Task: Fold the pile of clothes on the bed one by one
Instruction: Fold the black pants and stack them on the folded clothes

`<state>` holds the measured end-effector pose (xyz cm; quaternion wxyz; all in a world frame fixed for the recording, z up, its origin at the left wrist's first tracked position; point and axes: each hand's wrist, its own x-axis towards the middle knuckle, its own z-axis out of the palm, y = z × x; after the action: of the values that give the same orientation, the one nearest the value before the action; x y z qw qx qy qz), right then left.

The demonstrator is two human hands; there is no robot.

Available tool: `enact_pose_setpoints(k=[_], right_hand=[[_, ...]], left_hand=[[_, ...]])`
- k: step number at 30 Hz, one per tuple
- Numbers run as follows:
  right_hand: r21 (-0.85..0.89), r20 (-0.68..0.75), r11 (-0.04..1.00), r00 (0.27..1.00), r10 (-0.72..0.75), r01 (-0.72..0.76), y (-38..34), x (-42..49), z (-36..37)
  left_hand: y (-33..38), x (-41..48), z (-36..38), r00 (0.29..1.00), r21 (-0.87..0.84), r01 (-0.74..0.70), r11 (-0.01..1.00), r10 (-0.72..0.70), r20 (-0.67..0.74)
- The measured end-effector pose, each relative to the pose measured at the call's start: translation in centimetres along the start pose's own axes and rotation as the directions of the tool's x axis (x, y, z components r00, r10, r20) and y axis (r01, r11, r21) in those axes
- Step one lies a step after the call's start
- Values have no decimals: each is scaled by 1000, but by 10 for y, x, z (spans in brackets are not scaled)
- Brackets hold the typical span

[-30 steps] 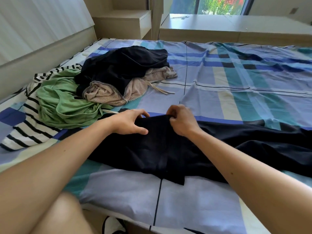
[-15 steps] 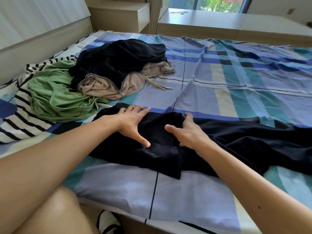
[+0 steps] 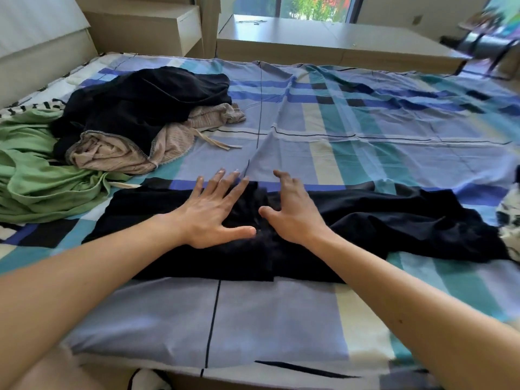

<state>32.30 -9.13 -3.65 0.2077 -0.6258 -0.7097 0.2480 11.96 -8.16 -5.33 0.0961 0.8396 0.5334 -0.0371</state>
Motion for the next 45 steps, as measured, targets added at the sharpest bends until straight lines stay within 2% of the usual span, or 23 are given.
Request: enact_pose_setpoints(k=[3, 6, 9, 12, 16, 21, 24, 26, 28, 30, 31, 32, 34, 35, 36, 37, 38, 39, 40, 41, 42, 43, 45], right_hand=[[-158, -65, 987, 997, -40, 29, 27, -8, -29], [-224, -129, 963, 984, 122, -148, 84, -12, -83], [-302, -260, 867, 910, 325, -396, 152, -23, -139], [-303, -301, 766, 820, 487, -567, 209, -41, -171], [-173, -215, 745, 763, 610, -644, 238, -53, -180], [50, -248, 787, 756, 606, -615, 257, -48, -188], [238, -374, 829, 740, 559, -506, 265, -53, -210], [312, -448, 855, 729, 517, -414, 272, -56, -225], [277, -444, 867, 745, 498, -415, 278, -61, -229], [198, -359, 866, 788, 501, -460, 286, -63, -223], [187, -306, 864, 808, 503, -467, 290, -62, -221], [193, -260, 861, 822, 507, -471, 292, -62, -219], [220, -238, 865, 835, 496, -451, 287, -63, -218], [265, -225, 858, 837, 499, -440, 282, -64, -218], [306, -240, 853, 834, 498, -422, 277, -64, -219], [367, -270, 845, 825, 497, -390, 269, -65, -219], [446, -285, 827, 822, 493, -342, 258, -67, -219], [517, -291, 810, 833, 472, -278, 248, -68, -218], [573, -291, 789, 844, 450, -223, 237, -68, -218], [601, -301, 780, 854, 424, -175, 225, -66, -217], [613, -309, 778, 866, 393, -134, 209, -65, -215], [629, -310, 772, 882, 355, -90, 189, -64, -210], [644, -260, 765, 940, 220, -1, 145, -63, -194]], left_hand=[[18, 2, 11, 999, -3, -13, 1000, 13, 52], [51, 12, 19, 994, -7, -84, 996, 84, 75], [92, 17, 20, 965, 46, -261, 964, 260, 23], [128, 26, 23, 917, 50, -393, 918, 396, -54], [159, 40, 26, 895, 60, -421, 905, 425, -135], [178, 42, 33, 837, 68, -505, 860, 508, -204], [179, 39, 34, 812, 16, -564, 826, 558, -171], [178, 36, 31, 822, -73, -567, 821, 557, -120], [179, 33, 28, 817, -128, -575, 808, 575, -42], [182, 33, 24, 815, -217, -556, 802, 578, 48], [185, 35, 21, 829, -281, -528, 801, 558, 33], [187, 38, 21, 851, -335, -507, 794, 523, -48], [189, 48, 24, 895, -287, -434, 854, 370, -250], [191, 51, 26, 926, -227, -337, 914, 277, -258], [192, 55, 30, 966, -173, -222, 959, 193, -170], [194, 57, 36, 990, -128, -144, 981, 144, -14], [196, 58, 40, 984, -94, -110, 989, 122, 126], [197, 58, 39, 971, -104, -99, 990, 119, 209], [198, 58, 35, 969, -176, -90, 980, 128, 212], [198, 58, 26, 980, -307, -67, 949, 121, 158], [200, 58, 13, 993, -482, -40, 875, 89, 79], [200, 59, -2, 999, -677, -12, 736, 29, 13], [200, 55, -33, 999, -958, 38, 285, -33, 30]])
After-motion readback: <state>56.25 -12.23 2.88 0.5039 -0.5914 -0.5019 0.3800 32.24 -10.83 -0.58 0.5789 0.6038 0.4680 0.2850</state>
